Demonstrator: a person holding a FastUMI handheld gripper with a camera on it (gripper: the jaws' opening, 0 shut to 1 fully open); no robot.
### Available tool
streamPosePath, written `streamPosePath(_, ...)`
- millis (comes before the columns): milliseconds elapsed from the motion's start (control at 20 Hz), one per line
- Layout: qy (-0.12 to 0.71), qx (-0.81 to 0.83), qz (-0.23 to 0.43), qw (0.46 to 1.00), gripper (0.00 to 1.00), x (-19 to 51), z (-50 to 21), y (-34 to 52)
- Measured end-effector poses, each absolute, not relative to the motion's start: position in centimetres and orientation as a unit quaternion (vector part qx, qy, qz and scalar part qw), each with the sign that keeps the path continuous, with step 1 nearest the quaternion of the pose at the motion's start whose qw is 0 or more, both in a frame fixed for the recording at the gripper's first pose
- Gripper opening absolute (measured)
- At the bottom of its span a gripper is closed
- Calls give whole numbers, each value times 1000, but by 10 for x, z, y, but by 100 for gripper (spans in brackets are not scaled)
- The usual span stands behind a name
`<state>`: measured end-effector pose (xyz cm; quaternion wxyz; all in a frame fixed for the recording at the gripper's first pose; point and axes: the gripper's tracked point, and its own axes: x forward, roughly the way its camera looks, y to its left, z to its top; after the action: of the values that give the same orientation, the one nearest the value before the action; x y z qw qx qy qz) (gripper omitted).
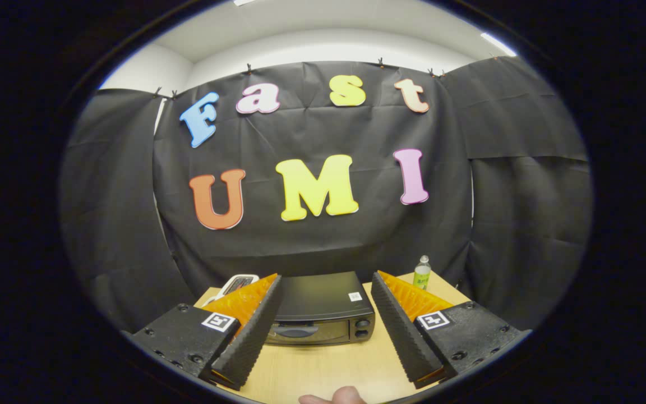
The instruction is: Open the toaster oven, put the food inside, and close the toaster oven door.
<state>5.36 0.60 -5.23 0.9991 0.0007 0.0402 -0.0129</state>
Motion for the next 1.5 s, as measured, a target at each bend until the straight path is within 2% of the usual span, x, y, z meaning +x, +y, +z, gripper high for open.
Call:
streamPosePath(400,102,-2,18,995,100,127,-137,45)
streamPosePath(900,185,-17,6,983,100,215,-261,57)
streamPosePath(1050,200,-15,-14,980,100,223,-278,52)
streamPosePath(1500,189,-50,-1,981,100,197,-291,54)
